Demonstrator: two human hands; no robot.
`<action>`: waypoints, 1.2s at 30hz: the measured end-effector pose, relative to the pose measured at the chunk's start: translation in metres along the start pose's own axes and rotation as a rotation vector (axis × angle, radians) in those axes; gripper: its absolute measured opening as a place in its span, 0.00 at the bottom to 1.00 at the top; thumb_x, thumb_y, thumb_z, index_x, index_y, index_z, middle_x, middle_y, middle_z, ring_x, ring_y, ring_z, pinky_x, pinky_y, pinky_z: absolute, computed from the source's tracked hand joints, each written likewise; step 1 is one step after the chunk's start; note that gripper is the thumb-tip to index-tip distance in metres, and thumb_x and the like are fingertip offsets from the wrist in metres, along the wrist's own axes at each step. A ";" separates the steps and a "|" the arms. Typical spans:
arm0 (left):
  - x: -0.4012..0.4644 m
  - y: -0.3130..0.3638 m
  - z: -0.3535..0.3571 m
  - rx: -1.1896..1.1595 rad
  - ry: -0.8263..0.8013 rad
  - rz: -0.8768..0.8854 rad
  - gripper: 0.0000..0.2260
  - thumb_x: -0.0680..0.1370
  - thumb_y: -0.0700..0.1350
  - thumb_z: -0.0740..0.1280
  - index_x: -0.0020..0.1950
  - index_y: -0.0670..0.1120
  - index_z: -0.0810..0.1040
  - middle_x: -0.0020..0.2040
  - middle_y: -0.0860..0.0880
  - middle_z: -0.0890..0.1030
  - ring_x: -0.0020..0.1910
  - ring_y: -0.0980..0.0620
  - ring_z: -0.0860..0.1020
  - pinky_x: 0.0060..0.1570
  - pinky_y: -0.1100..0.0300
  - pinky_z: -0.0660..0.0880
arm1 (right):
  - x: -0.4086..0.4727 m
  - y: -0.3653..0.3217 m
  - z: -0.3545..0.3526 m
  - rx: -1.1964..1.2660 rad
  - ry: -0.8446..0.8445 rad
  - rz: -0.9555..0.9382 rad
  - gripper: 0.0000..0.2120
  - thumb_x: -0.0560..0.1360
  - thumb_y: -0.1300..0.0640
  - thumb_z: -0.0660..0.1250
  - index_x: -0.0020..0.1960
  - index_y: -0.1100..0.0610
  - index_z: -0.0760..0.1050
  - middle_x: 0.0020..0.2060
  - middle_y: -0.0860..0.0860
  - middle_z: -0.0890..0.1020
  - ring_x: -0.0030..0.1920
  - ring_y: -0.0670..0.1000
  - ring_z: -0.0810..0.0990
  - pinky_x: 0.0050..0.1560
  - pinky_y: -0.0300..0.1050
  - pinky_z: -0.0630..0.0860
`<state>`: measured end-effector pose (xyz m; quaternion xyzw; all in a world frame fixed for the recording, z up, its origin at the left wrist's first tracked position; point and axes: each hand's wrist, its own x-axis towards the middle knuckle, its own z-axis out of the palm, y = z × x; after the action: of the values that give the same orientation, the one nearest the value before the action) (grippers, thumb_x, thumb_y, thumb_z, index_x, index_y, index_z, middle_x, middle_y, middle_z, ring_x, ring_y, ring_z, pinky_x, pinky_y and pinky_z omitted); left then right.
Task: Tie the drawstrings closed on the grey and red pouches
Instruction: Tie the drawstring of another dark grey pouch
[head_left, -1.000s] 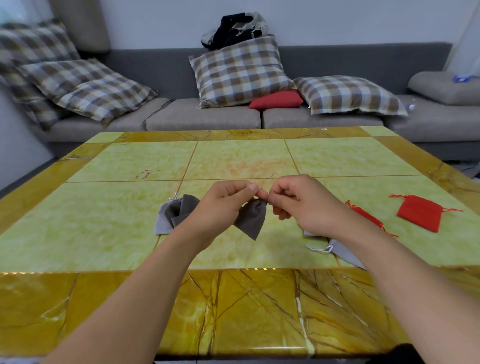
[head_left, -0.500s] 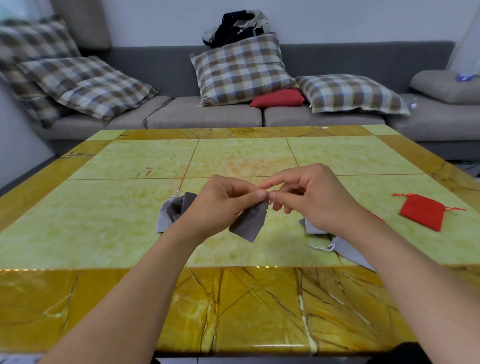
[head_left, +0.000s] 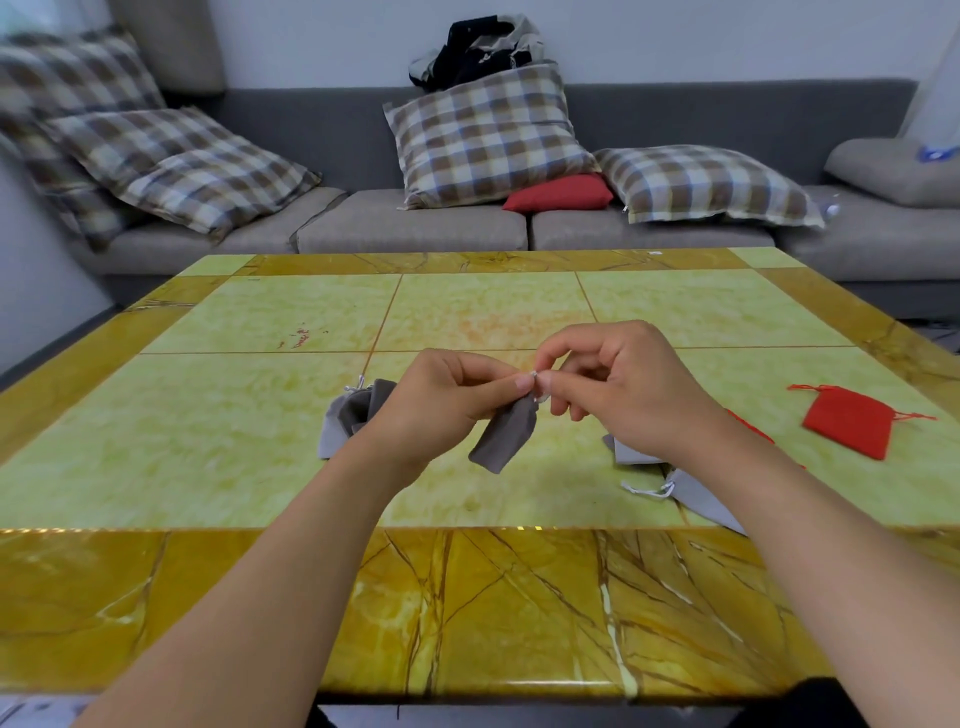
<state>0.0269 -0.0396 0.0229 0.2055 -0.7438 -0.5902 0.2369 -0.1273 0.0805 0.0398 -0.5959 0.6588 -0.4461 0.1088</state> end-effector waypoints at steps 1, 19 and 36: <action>0.001 0.000 0.001 -0.055 0.007 -0.014 0.07 0.76 0.43 0.71 0.47 0.40 0.86 0.44 0.43 0.86 0.45 0.49 0.82 0.52 0.57 0.79 | 0.000 0.000 -0.002 0.057 -0.015 0.017 0.04 0.76 0.63 0.70 0.45 0.56 0.82 0.29 0.52 0.83 0.28 0.48 0.79 0.35 0.44 0.79; 0.004 0.005 0.002 -0.249 0.150 -0.036 0.07 0.74 0.34 0.72 0.49 0.44 0.81 0.43 0.42 0.85 0.44 0.51 0.83 0.45 0.59 0.78 | -0.001 0.005 -0.017 -0.032 -0.008 0.067 0.06 0.73 0.64 0.74 0.48 0.56 0.85 0.33 0.50 0.85 0.34 0.49 0.83 0.41 0.43 0.82; -0.007 0.009 0.012 -0.027 -0.066 0.143 0.14 0.76 0.36 0.71 0.60 0.43 0.76 0.45 0.44 0.87 0.49 0.46 0.85 0.54 0.56 0.80 | -0.002 -0.001 -0.014 0.221 0.004 0.076 0.04 0.68 0.61 0.77 0.42 0.57 0.85 0.34 0.52 0.85 0.33 0.50 0.80 0.34 0.43 0.78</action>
<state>0.0253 -0.0237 0.0282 0.1292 -0.7560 -0.5882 0.2567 -0.1357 0.0886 0.0481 -0.5540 0.6281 -0.5125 0.1894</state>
